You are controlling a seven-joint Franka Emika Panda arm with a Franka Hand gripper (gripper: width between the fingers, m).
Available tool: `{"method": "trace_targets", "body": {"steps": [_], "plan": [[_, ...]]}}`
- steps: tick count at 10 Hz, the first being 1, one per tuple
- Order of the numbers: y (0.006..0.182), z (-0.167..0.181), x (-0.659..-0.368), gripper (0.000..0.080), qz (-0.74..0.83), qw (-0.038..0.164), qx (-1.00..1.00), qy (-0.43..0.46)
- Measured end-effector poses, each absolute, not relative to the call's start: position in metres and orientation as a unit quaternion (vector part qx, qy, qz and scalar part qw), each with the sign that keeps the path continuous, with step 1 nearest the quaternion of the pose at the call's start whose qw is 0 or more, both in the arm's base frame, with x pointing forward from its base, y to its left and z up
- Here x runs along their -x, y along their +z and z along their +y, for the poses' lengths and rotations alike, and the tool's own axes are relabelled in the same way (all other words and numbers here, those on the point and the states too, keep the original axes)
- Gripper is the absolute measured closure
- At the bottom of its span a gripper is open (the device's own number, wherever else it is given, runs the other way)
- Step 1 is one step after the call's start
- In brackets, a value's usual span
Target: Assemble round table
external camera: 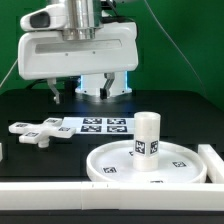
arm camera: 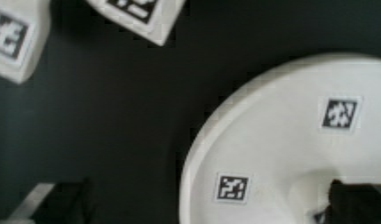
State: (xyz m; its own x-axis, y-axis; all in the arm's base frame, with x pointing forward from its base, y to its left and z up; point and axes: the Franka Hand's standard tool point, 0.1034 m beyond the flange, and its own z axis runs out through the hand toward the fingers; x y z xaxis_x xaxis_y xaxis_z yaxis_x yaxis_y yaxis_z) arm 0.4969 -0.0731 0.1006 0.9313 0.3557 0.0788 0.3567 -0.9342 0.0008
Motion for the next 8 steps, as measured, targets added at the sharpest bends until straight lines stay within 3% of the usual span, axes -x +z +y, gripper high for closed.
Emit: {"method": "trace_targets", "body": {"steps": [2,5,8], "plan": [[0.097,-0.093,-0.486,0.0150,-0.204,0.008,0.978,-0.037],[0.096,-0.095,-0.486,0.0150,-0.197,0.008,0.980,-0.036],[0.087,-0.133,-0.466,0.0150,-0.220,0.000,0.975,-0.032]]}}
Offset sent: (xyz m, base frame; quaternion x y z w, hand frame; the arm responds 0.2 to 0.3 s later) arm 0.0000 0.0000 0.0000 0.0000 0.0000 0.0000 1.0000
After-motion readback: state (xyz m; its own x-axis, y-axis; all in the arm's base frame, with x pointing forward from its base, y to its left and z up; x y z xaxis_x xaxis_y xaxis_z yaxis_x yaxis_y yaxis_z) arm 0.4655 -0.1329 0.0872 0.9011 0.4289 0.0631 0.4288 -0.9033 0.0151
